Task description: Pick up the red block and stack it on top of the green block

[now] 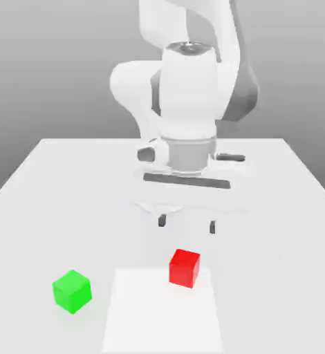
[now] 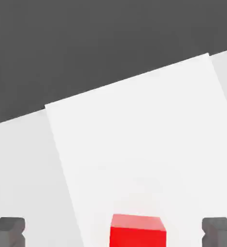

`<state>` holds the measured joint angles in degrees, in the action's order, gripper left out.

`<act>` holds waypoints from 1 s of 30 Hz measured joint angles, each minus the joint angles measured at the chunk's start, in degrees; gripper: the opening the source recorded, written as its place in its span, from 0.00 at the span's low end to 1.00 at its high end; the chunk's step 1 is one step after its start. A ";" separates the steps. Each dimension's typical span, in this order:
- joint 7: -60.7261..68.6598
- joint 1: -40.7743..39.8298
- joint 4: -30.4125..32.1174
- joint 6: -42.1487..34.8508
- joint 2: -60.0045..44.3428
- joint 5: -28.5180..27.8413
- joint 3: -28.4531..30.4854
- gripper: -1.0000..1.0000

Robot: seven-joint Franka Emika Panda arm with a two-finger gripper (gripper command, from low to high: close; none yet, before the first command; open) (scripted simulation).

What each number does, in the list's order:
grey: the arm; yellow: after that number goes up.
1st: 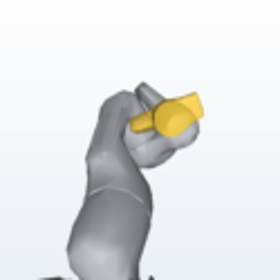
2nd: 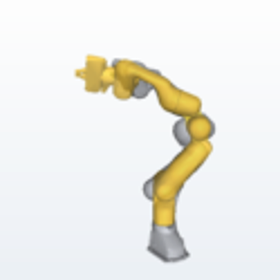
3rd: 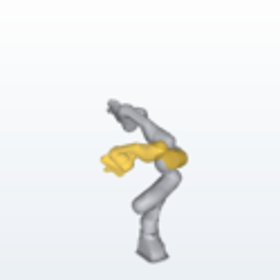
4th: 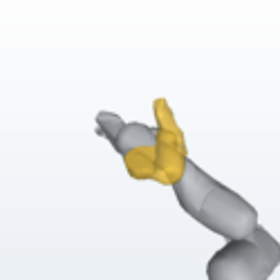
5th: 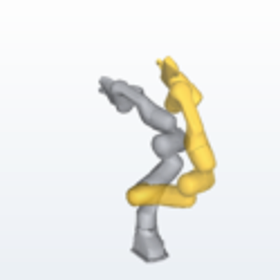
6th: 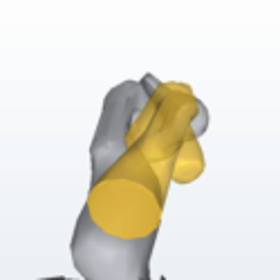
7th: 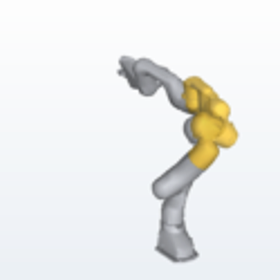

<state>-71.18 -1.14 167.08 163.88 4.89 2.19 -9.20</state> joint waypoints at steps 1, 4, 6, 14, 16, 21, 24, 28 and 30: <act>-1.59 -0.15 0.21 2.46 -3.10 -1.58 0.30 0.50; -5.42 1.43 -0.26 8.34 -10.25 -6.38 2.95 0.50; -6.90 4.10 -0.77 11.81 -14.28 -8.26 6.03 0.00; -6.56 3.96 -0.62 11.08 -13.36 -7.78 5.72 0.00; -4.69 3.33 -0.09 8.03 -9.77 -5.21 4.41 0.00; -1.50 4.17 1.22 -0.56 0.16 -0.88 4.21 0.00; 2.23 1.89 -0.66 -3.24 0.95 -1.67 6.73 0.00; 8.55 -1.81 -4.17 -5.90 0.08 -2.97 11.17 0.00; 11.99 -3.97 -5.98 -7.18 -0.45 -3.32 13.36 0.00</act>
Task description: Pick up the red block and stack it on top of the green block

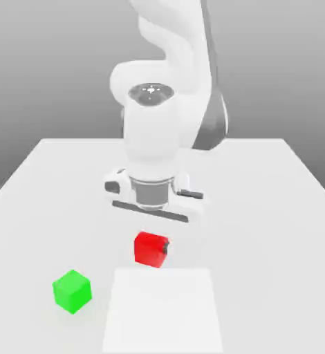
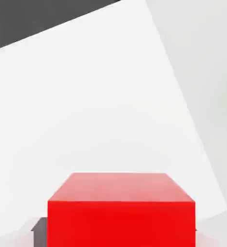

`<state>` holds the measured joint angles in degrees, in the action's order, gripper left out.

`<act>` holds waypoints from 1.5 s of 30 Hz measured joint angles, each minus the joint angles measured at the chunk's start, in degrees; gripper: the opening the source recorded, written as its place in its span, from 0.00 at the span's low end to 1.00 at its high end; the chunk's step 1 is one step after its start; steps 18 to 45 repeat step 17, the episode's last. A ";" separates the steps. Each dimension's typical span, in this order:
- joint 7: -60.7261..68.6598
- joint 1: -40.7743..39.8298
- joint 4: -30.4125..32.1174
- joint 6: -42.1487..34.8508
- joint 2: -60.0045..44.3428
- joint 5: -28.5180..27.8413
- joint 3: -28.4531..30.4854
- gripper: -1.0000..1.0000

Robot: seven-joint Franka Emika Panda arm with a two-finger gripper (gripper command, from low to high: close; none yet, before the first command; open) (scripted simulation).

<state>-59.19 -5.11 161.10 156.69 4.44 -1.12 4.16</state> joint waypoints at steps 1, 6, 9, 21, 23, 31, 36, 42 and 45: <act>1.77 -1.21 -0.91 -0.64 -0.27 -0.10 1.03 0.00; 11.08 -7.52 -5.43 -3.81 -1.62 0.03 5.20 0.00; 15.44 -9.56 -7.27 -2.89 -4.41 1.17 6.60 0.00; 19.16 -10.33 -7.97 5.47 -13.64 5.60 4.33 1.00; 19.16 -10.33 -7.97 5.47 -13.64 5.60 4.33 1.00; 19.16 -10.33 -7.97 5.47 -13.64 5.60 4.33 1.00; 19.16 -10.33 -7.97 5.47 -13.64 5.60 4.33 1.00; 19.16 -10.33 -7.97 5.47 -13.64 5.60 4.33 1.00; 19.16 -10.33 -7.97 5.47 -13.64 5.60 4.33 1.00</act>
